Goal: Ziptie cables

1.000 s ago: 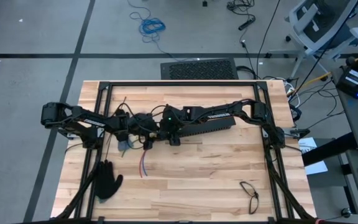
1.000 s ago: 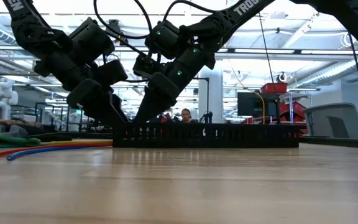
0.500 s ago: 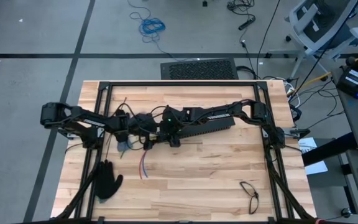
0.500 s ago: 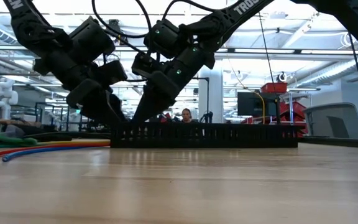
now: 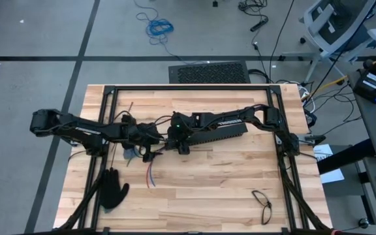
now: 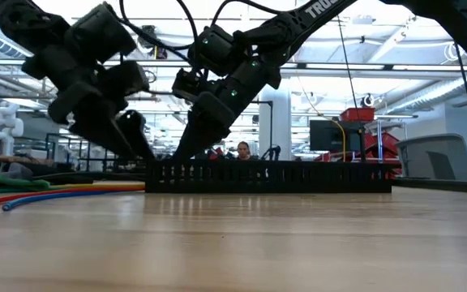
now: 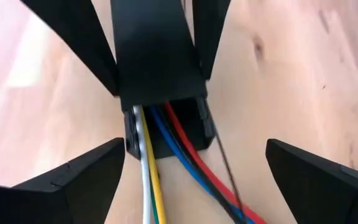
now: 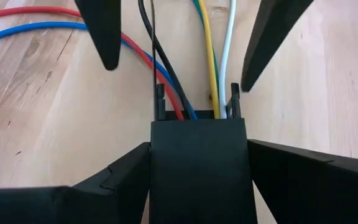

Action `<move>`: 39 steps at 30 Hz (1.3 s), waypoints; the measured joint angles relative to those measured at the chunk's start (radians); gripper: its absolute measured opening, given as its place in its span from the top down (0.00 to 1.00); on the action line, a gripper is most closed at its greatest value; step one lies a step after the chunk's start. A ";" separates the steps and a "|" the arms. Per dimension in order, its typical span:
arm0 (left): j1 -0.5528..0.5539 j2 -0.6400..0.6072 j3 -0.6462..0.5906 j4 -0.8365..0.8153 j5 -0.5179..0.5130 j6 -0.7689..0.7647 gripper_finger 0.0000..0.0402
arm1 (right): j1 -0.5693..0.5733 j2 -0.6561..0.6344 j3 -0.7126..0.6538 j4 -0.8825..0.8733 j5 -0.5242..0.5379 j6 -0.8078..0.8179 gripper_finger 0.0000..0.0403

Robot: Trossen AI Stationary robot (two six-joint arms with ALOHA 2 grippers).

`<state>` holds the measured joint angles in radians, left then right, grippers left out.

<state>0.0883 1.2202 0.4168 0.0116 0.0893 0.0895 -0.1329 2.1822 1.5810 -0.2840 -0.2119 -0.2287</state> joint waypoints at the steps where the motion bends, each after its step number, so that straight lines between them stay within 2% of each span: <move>1: 0.000 -0.015 0.000 0.000 -0.004 0.000 0.04 | 0.000 0.000 0.000 0.000 0.000 0.000 0.40; 4: 0.002 -0.034 0.000 0.023 -0.013 -0.014 0.04 | 0.000 0.000 0.000 -0.001 0.000 0.000 0.40; 11: 0.001 -0.029 -0.002 -0.005 -0.013 -0.185 0.04 | -0.001 -0.001 0.000 -0.003 0.000 0.000 0.40; 30: 0.009 0.008 -0.003 0.014 -0.024 -0.135 0.04 | -0.001 -0.001 -0.002 -0.001 0.001 0.000 0.40; 35: 0.012 0.008 -0.003 0.028 -0.082 -0.126 0.04 | -0.001 -0.001 -0.003 0.006 0.000 0.000 0.40; 39: 0.028 0.023 -0.003 0.024 -0.091 -0.133 0.04 | -0.001 -0.001 -0.003 0.014 0.001 0.000 0.40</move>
<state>0.1163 1.2434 0.4134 0.0352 -0.0017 -0.0439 -0.1337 2.1811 1.5780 -0.2703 -0.2111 -0.2291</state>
